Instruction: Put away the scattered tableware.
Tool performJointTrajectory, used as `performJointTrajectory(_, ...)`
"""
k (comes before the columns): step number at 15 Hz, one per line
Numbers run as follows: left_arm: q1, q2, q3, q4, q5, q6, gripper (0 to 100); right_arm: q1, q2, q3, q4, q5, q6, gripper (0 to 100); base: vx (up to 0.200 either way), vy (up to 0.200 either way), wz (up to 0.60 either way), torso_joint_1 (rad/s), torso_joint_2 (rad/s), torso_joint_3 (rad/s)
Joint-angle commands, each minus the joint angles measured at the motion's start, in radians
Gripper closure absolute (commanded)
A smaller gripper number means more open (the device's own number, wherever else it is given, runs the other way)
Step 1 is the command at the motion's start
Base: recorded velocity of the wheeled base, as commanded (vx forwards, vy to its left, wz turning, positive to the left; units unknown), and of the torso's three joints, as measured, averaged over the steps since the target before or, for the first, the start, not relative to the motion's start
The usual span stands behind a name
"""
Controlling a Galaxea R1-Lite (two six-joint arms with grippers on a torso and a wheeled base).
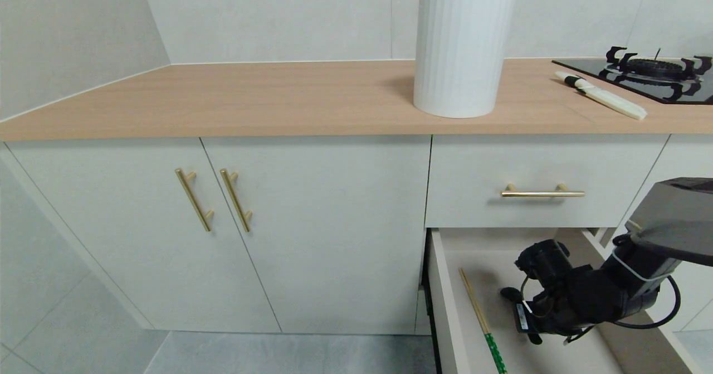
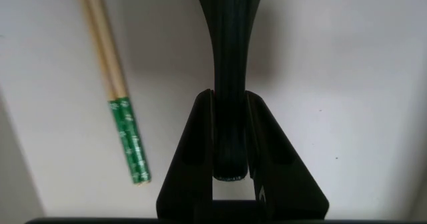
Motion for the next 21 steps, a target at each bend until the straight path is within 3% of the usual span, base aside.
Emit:
performJointTrajectory(1,0.000,0.000,0.000,-0.002,0.000,0.000,0,-0.003,0.015,0.000,-0.012,0.000,0.001,100,0.000,0.000,0.00,0.000,0.00,0.000)
performJointTrajectory(9,0.000,0.002,0.000,0.000,0.000,0.000,0,-0.002,0.015,0.008,-0.032,-0.023,0.001,100,0.000,0.000,0.00,0.000,0.00,0.000)
performJointTrajectory(10,0.000,0.000,0.000,0.000,0.000,0.000,0,-0.002,0.014,0.008,-0.032,-0.023,0.001,0,0.000,0.000,0.00,0.000,0.00,0.000)
performJointTrajectory(15,0.000,0.002,0.000,-0.002,0.000,0.000,0,-0.005,-0.035,0.019,-0.030,-0.034,0.001,0,0.000,0.000,0.00,0.000,0.00,0.000)
performJointTrajectory(21,0.000,0.002,0.000,0.000,0.000,0.000,0,-0.002,-0.383,0.062,0.022,-0.037,-0.025,0,0.000,0.000,0.00,0.000,0.00,0.000)
